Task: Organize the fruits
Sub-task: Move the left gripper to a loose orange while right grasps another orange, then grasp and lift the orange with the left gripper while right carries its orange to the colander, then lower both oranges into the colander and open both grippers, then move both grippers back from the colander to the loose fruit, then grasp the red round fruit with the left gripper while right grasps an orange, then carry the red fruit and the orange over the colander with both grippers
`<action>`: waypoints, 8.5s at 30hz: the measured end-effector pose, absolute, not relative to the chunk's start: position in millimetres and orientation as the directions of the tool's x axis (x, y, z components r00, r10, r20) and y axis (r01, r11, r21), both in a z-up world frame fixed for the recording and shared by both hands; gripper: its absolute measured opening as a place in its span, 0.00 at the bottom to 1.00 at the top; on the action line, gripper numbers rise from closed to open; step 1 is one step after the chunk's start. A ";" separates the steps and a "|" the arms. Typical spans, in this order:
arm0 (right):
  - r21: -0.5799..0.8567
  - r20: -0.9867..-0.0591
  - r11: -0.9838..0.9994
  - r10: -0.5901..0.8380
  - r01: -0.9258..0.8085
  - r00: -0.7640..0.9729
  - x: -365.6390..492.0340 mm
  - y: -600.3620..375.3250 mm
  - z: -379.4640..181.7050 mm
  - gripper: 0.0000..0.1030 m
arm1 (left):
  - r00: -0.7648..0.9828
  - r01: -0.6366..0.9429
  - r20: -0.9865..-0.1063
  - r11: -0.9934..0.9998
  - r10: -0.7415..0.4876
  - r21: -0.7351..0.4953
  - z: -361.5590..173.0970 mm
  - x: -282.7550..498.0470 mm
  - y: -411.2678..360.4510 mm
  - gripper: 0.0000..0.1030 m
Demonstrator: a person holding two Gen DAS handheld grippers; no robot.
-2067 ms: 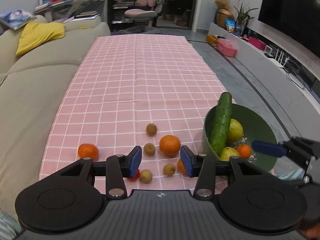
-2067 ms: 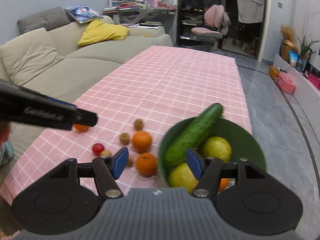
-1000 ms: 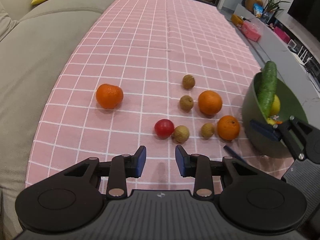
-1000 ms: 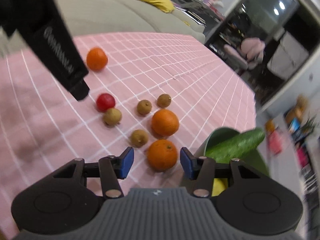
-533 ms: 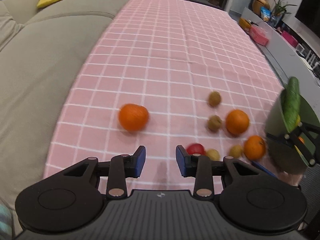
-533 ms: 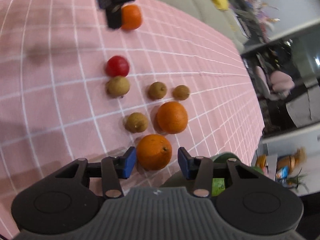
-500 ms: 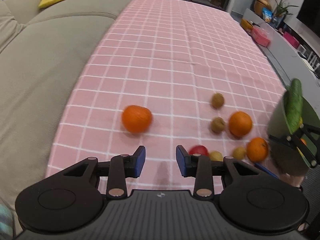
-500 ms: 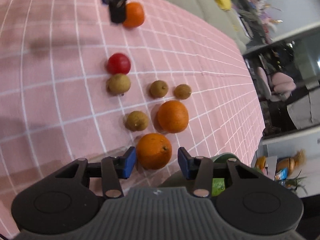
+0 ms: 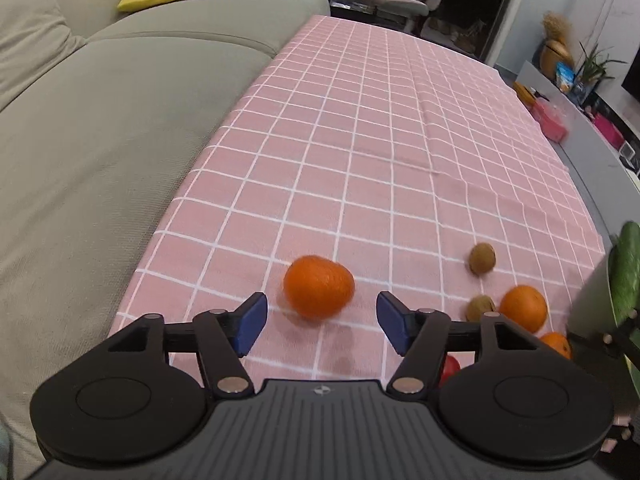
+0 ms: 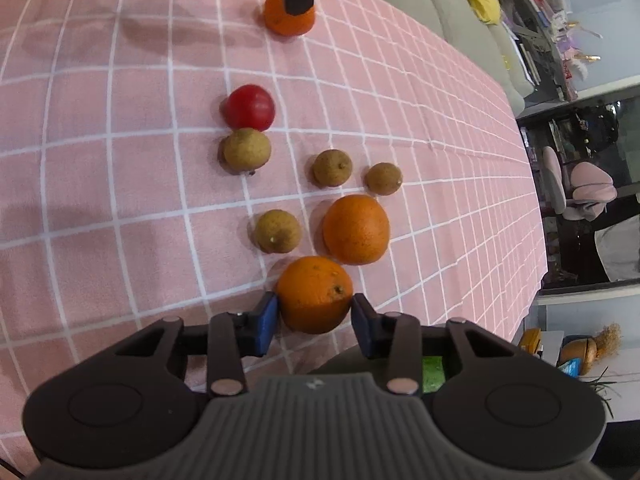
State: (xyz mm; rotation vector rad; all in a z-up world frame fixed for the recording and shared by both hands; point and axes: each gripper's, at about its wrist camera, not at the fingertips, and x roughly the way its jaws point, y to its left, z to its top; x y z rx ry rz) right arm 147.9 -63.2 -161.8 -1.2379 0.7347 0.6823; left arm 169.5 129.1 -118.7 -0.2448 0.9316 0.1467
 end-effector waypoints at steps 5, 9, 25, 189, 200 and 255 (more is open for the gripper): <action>-0.530 -0.804 0.338 0.091 -0.778 0.588 156.5 -68.5 -142.1 0.36 | 0.578 -0.215 -0.815 0.972 0.044 -0.100 -127.9 181.4 123.6 0.72; -0.447 -0.811 0.485 0.136 -0.751 0.570 163.1 -75.9 -120.5 0.36 | 0.569 -0.233 -0.821 0.967 0.051 -0.102 -135.3 187.7 124.3 0.71; -0.225 -0.771 0.742 0.261 -0.632 0.581 164.5 -105.5 -77.8 0.36 | 0.578 -0.290 -0.816 0.933 -0.007 -0.214 -130.1 189.4 129.1 0.49; -0.204 -0.837 0.704 0.235 -0.681 0.494 232.1 -65.1 -139.0 0.42 | 0.437 -0.237 -0.861 0.890 -0.260 -0.388 -149.1 176.1 90.4 0.43; -0.209 -0.837 0.715 0.222 -0.667 0.500 236.6 -64.0 -145.8 0.44 | 0.441 -0.261 -0.850 0.866 -0.287 -0.427 -153.7 179.7 90.8 0.32; -0.170 -0.662 0.894 0.208 -0.414 0.720 112.4 -213.9 -21.4 0.36 | 0.561 0.172 -0.670 0.860 -0.486 -0.480 -32.9 146.8 -53.0 0.30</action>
